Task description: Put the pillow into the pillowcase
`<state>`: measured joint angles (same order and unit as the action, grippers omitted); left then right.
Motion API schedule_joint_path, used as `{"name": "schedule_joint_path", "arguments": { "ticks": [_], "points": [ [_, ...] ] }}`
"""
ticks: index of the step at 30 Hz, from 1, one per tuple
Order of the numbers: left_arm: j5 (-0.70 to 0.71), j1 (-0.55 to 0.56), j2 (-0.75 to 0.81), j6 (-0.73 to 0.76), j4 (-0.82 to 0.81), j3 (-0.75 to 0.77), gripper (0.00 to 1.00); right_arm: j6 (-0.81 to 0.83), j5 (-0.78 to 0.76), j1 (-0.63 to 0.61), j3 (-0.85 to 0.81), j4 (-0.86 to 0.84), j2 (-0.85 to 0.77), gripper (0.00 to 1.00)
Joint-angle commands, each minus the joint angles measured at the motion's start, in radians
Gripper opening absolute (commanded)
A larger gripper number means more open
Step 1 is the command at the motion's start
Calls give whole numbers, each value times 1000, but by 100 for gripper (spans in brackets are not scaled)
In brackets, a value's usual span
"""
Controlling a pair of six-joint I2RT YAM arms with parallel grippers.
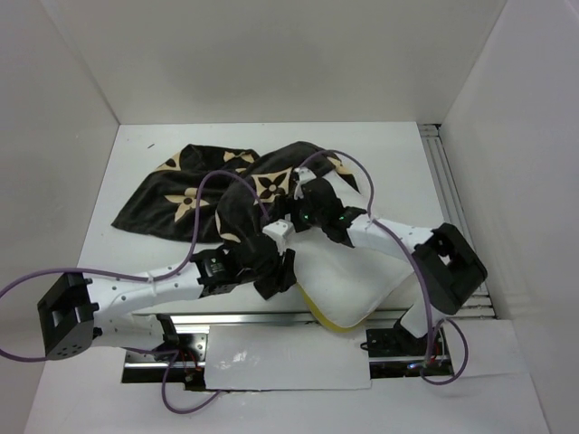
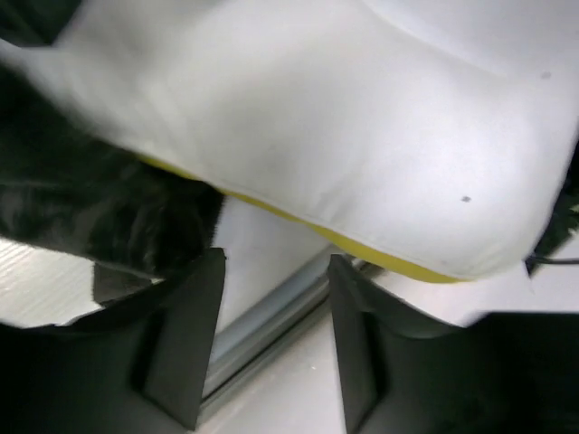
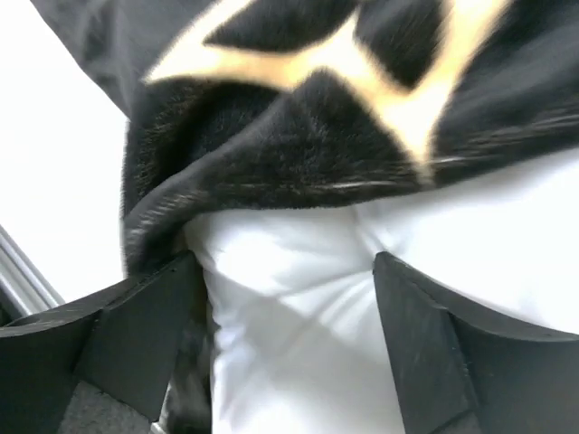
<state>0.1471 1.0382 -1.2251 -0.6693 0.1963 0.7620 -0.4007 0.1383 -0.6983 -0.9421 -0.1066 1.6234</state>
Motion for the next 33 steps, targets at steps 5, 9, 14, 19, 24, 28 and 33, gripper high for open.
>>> {"name": "schedule_joint_path", "arguments": {
  "ticks": [5, 9, 14, 19, 24, 28, 33],
  "points": [
    [-43, 25, 22, 20, 94, 106, 87, 34, -83, 52, 16, 223, -270, 100],
    [64, 25, -5, 74, 170, 212, 92, 86, -135, 131, 2, 307, -321, 100],
    [186, -69, -183, 166, 262, 434, 97, 68, -180, 354, -69, 366, -261, 100],
    [170, -207, -491, 358, 293, 848, 97, 145, 53, 566, -84, 302, -218, 99],
    [255, -243, -856, 571, 371, 1265, 92, 195, 242, 752, -95, 281, -198, 99],
    [200, -265, -1062, 695, 376, 1488, 91, 221, 291, 772, -106, 272, -189, 99],
    [296, -265, -1122, 732, 290, 1499, 88, 278, 371, 790, -115, 288, -143, 97]
  ]
}}
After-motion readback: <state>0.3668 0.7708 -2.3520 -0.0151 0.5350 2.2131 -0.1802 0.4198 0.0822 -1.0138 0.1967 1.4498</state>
